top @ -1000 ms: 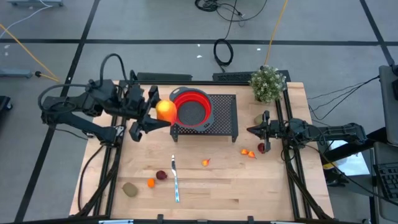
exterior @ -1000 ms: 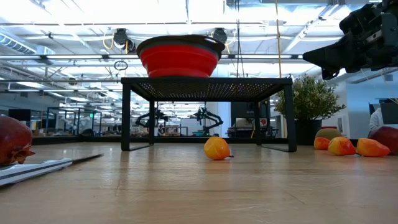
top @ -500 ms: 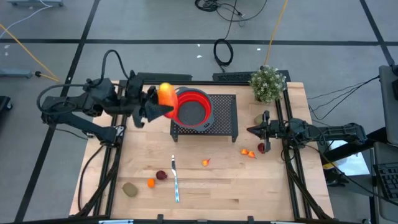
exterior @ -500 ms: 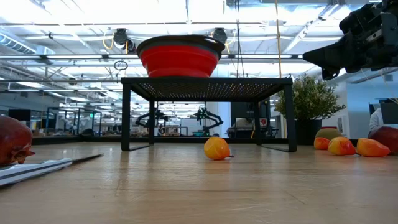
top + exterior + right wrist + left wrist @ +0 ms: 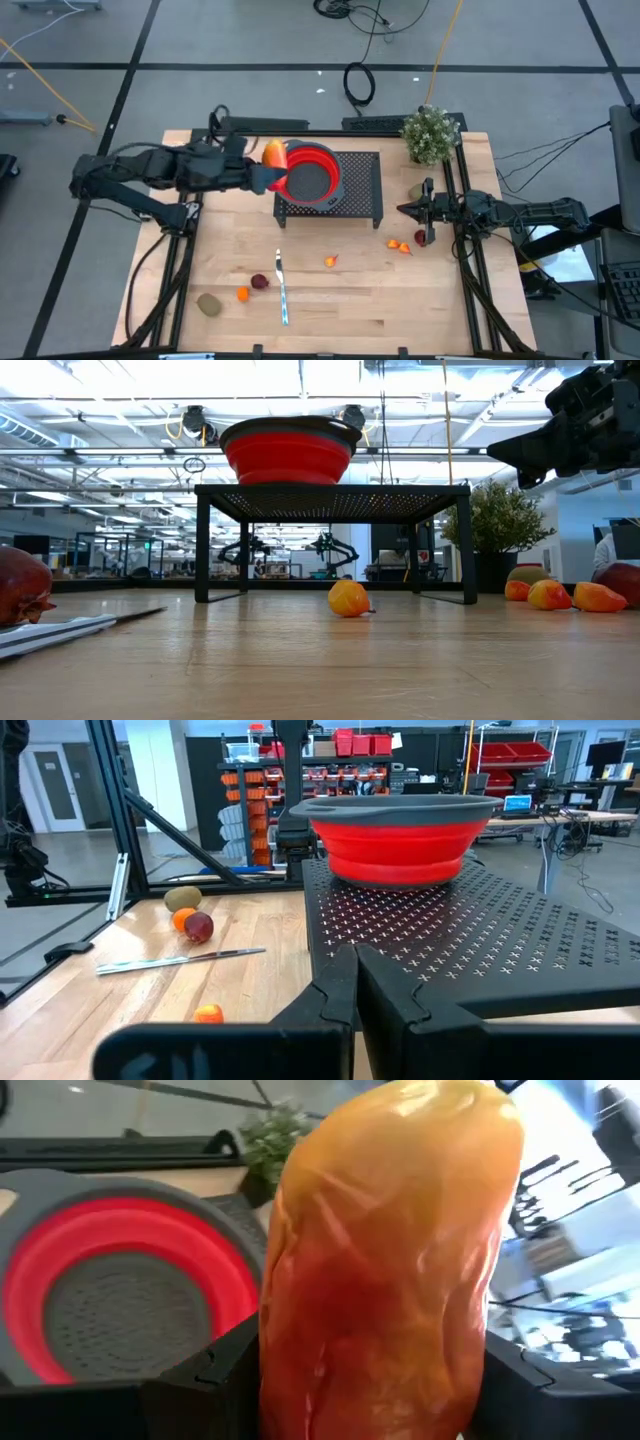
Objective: Pick & Place Fruit
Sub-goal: Put the mango into the food strainer on the shelf
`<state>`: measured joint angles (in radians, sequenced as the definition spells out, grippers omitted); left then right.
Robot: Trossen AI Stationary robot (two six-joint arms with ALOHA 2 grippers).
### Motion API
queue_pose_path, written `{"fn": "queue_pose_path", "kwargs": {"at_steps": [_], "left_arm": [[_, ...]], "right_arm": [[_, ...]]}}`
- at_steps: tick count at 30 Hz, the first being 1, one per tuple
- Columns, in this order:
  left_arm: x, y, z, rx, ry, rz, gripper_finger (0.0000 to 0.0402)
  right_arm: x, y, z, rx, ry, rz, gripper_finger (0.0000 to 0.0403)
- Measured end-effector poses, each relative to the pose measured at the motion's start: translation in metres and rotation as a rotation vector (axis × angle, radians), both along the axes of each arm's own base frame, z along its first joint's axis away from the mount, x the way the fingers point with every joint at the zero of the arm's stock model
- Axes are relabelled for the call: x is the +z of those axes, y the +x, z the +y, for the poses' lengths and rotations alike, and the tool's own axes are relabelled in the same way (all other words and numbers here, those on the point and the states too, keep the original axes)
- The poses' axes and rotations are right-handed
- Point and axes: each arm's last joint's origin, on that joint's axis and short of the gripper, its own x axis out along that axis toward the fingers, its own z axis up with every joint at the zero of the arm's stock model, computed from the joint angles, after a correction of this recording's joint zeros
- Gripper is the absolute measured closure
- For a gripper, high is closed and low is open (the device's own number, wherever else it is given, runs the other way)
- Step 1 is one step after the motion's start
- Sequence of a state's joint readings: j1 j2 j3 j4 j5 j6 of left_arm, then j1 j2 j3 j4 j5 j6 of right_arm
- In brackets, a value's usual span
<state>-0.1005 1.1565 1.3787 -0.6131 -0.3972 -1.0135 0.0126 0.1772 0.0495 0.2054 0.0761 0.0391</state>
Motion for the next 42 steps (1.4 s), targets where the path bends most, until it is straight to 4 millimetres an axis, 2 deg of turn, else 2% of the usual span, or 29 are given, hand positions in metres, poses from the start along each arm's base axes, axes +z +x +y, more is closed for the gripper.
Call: {"fn": "queue_pose_path", "kwargs": {"at_steps": [11, 18, 28, 36, 39, 42], "left_arm": [[-0.043, 0.051, 0.006, -0.073, 0.153, 0.254, 0.0163], [-0.058, 0.067, 0.02, -0.081, 0.163, 0.323, 0.0163], [-0.058, 0.067, 0.038, -0.076, 0.207, 0.341, 0.0163], [-0.045, 0.07, 0.047, -0.097, 0.271, 0.286, 0.0163], [-0.037, 0.078, 0.05, -0.109, 0.304, 0.314, 0.0163], [-0.033, 0.094, 0.053, -0.139, 0.348, 0.364, 0.0163]], "right_arm": [[0.0, 0.0, 0.0, 0.0, 0.002, -0.001, 0.0403], [0.0, 0.0, 0.0, 0.0, 0.002, -0.001, 0.0403], [0.0, 0.0, 0.0, 0.0, 0.002, -0.001, 0.0403], [0.0, 0.0, 0.0, 0.0, 0.003, -0.001, 0.0403], [0.0, 0.0, 0.0, 0.0, 0.002, 0.0, 0.0403], [0.0, 0.0, 0.0, 0.0, 0.005, 0.0, 0.0403]]}}
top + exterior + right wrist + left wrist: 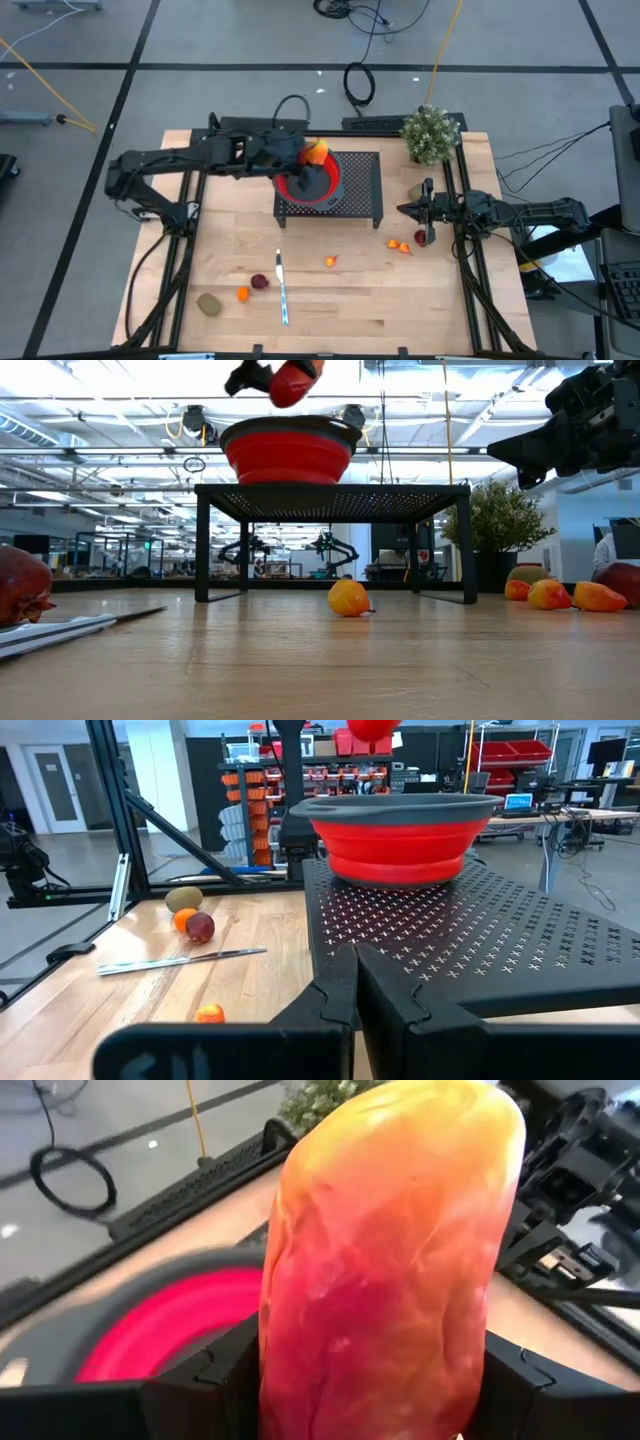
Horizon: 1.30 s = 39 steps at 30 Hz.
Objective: Pick & Place Fruit
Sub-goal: Put the mango into the food strainer on the shelf
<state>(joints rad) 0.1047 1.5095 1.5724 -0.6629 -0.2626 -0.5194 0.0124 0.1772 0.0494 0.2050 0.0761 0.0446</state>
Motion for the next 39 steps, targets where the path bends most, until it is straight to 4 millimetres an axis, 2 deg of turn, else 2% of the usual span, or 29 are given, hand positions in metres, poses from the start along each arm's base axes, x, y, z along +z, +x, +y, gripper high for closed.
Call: {"fn": "queue_pose_path", "kwargs": {"at_steps": [5, 11, 16, 22, 32, 39], "left_arm": [[-0.001, 0.023, 0.004, -0.014, 0.054, 0.151, 0.0163], [-0.004, 0.03, 0.01, 0.059, 0.046, 0.295, 0.0163], [-0.019, 0.04, 0.011, 0.064, 0.022, 0.35, 0.0163], [-0.033, 0.044, 0.011, 0.082, -0.049, 0.413, 0.0163], [-0.033, 0.043, 0.01, 0.115, -0.104, 0.398, 0.0163], [-0.041, 0.043, 0.011, 0.134, -0.125, 0.414, 0.0163]], "right_arm": [[0.0, 0.0, 0.0, 0.001, 0.004, 0.0, 0.0403], [0.0, 0.0, 0.0, 0.0, 0.004, 0.0, 0.0403], [0.0, 0.0, 0.0, 0.0, 0.004, 0.001, 0.0403], [0.0, 0.0, 0.0, 0.0, 0.004, 0.0, 0.0403], [0.0, 0.0, 0.0, 0.001, 0.004, 0.0, 0.0403], [0.0, 0.0, 0.0, 0.001, 0.004, 0.0, 0.0403]]}}
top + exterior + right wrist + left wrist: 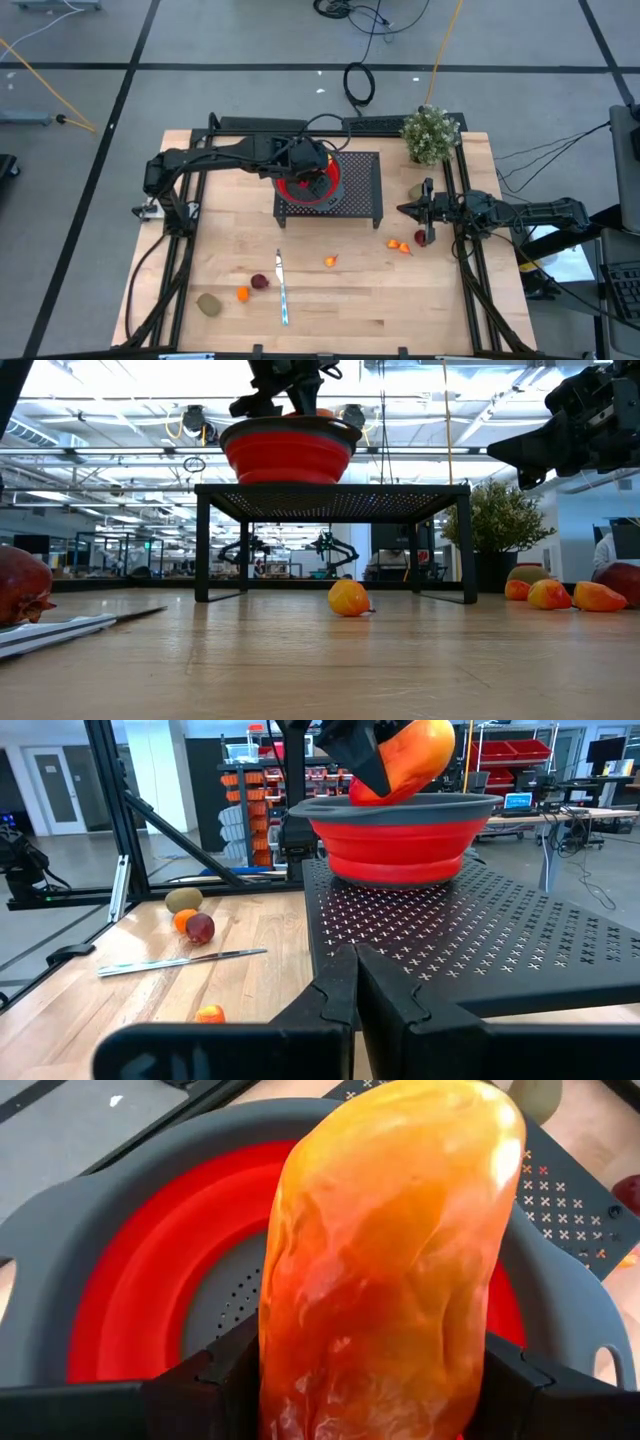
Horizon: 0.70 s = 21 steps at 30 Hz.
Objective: Pick & Place Fruit
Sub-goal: Put the mango into the food strainer on the shelf
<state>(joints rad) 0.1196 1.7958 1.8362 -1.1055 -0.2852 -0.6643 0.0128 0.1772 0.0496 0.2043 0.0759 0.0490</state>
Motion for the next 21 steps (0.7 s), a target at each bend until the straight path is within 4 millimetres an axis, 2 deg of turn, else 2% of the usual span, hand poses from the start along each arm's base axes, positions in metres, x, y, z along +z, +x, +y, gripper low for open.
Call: {"fn": "queue_pose_path", "kwargs": {"at_steps": [12, 21], "left_arm": [[0.0, 0.0, 0.0, 0.022, -0.011, -0.009, 0.0163], [-0.017, 0.01, 0.0, 0.006, -0.011, 0.053, 0.0163]], "right_arm": [[0.0, 0.0, 0.0, 0.0, 0.0, 0.0, 0.0403], [0.0, 0.0, 0.0, 0.0, 0.003, 0.0, 0.0403]]}}
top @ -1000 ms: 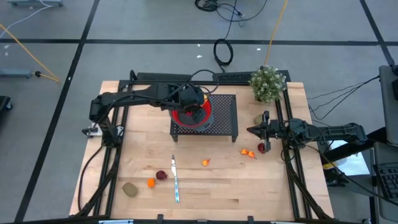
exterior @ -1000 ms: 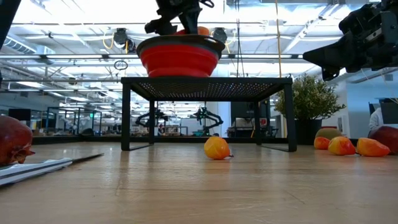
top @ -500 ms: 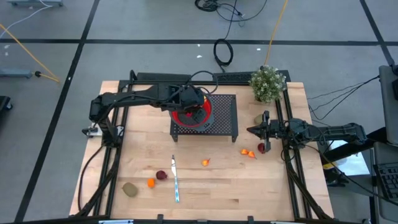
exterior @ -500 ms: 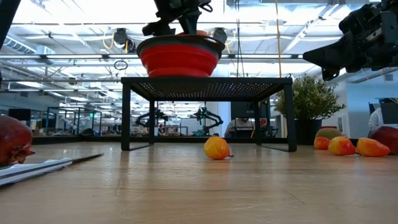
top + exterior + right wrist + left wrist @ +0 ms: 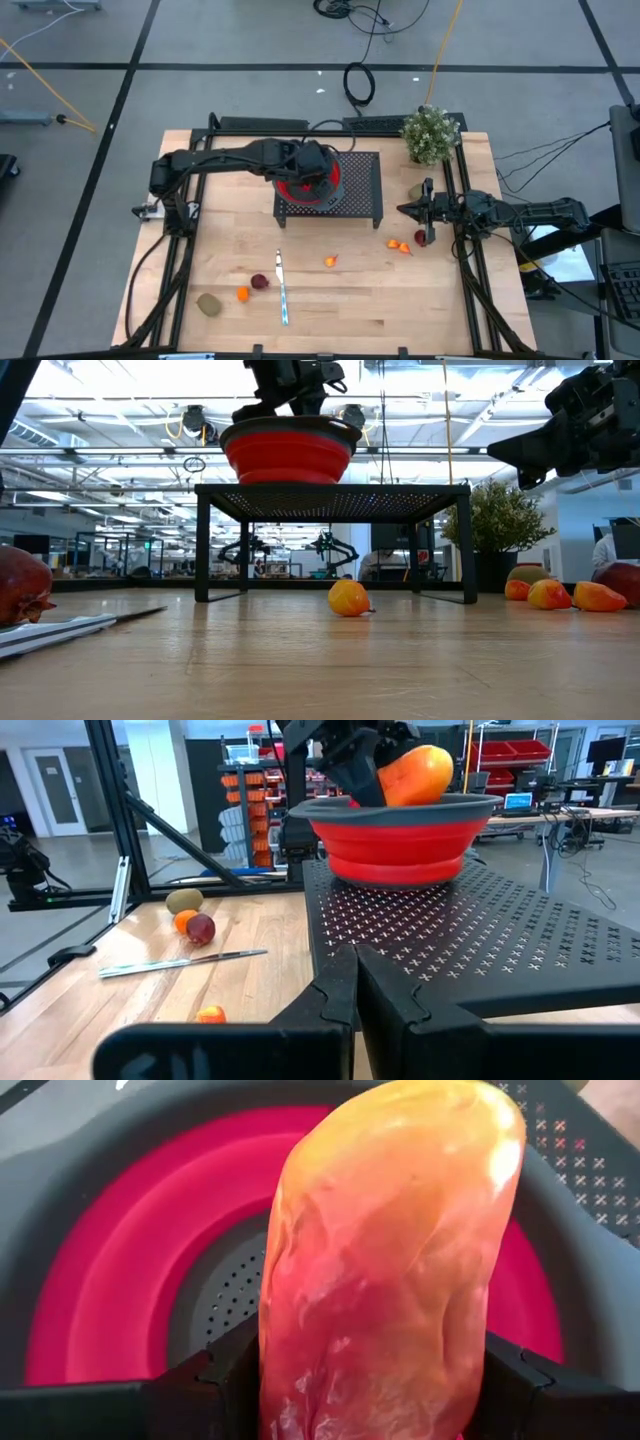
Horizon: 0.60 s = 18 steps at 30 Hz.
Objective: Pick & Place Fruit
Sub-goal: Put the mango into the food strainer on the shelf
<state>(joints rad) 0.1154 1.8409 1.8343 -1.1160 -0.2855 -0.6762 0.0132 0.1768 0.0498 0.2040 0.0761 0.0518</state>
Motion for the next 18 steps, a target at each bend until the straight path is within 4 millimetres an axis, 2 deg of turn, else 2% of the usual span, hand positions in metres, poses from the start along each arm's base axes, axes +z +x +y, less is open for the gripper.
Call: {"fn": "queue_pose_path", "kwargs": {"at_steps": [18], "left_arm": [[-0.0025, -0.0022, -0.0035, -0.003, -0.059, 0.026, 0.0163]], "right_arm": [[-0.0007, 0.0001, 0.0, 0.0, 0.001, 0.007, 0.0403]]}}
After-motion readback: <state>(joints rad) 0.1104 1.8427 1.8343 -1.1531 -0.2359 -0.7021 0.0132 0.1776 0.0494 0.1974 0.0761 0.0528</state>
